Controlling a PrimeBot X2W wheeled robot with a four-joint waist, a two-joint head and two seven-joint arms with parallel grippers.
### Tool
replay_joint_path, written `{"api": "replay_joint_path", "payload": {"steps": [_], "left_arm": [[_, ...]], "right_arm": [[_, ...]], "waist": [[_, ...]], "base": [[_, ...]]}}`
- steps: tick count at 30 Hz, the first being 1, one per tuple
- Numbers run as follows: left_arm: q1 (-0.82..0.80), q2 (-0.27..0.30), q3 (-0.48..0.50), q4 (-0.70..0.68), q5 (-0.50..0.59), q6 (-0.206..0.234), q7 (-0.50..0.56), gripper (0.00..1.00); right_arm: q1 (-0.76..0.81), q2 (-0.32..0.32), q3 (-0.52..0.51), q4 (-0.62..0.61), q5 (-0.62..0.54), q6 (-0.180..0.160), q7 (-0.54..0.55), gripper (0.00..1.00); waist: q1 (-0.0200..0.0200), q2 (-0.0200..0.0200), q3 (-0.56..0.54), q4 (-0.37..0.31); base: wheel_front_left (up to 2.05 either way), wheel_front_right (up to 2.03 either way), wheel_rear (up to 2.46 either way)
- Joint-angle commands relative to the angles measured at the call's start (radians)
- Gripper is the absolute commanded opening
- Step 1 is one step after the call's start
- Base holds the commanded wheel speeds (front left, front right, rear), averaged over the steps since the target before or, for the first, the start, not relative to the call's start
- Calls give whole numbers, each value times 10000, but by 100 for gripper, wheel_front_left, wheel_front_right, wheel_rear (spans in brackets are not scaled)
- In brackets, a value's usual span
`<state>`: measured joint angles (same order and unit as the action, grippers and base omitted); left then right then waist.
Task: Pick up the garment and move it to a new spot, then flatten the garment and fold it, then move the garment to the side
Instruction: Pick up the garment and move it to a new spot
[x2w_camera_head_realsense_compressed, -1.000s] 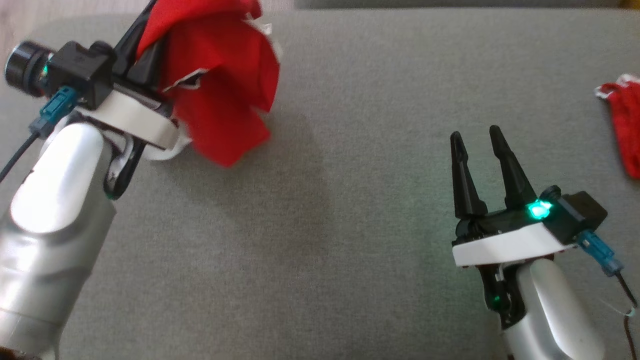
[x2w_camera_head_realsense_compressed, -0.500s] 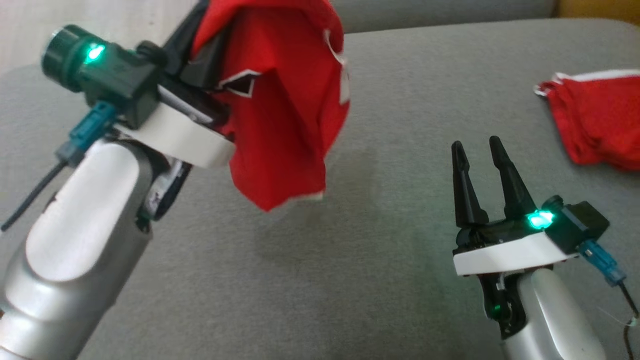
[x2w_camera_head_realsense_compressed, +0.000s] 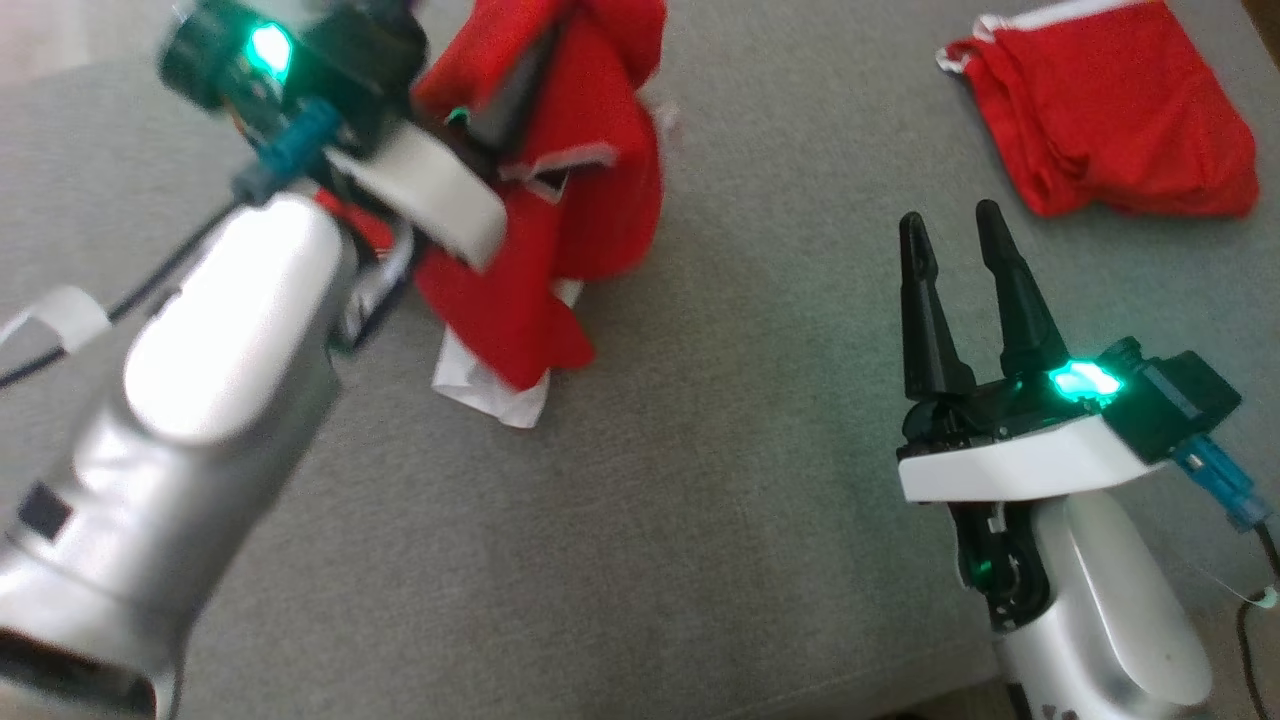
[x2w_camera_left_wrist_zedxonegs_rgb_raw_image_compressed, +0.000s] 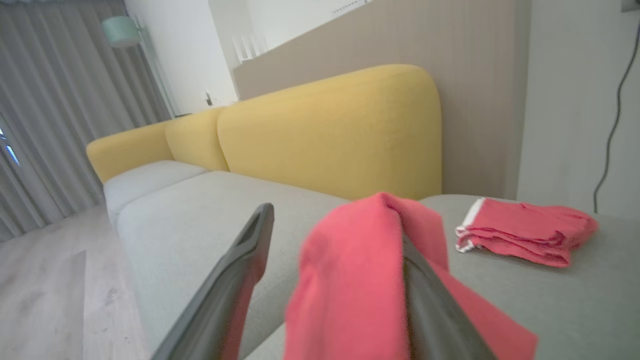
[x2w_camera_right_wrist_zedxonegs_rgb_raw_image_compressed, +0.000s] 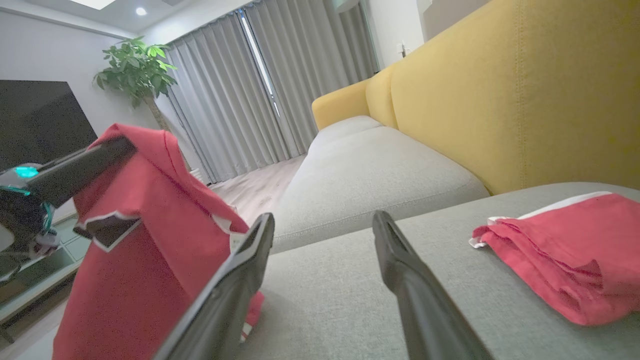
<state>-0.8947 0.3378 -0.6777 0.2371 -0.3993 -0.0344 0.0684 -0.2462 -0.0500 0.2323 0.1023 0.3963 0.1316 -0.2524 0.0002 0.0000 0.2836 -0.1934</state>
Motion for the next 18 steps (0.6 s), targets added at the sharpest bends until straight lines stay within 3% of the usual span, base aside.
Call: {"api": "replay_joint_path", "payload": {"steps": [1,5,9,18], "left_arm": [[-834,234,535,60,212,129,-405,100],[-1095,89,840,1115,301,368,-1520,100],[-575,195,1003,1642,130,417,-2354,100],[1429,568,1062,1119,-282,632,-2885,100]], "right_arm": [[-272,-3,187,-371,47,-9,-93,100],[-248,-3,46,-329,-28,-9,-93,100],[-110,-3,-221,-195,-309,-9,-93,100],[320,-3,-720,131,-932,-9,-93,100]], "waist": [[-2,0,355,-327],[-2,0,320,-149],[-2,0,-77,567],[-2,0,-1034,2089]], "base": [[0,0,0],[0,0,0],[0,0,0],[0,0,0]]}}
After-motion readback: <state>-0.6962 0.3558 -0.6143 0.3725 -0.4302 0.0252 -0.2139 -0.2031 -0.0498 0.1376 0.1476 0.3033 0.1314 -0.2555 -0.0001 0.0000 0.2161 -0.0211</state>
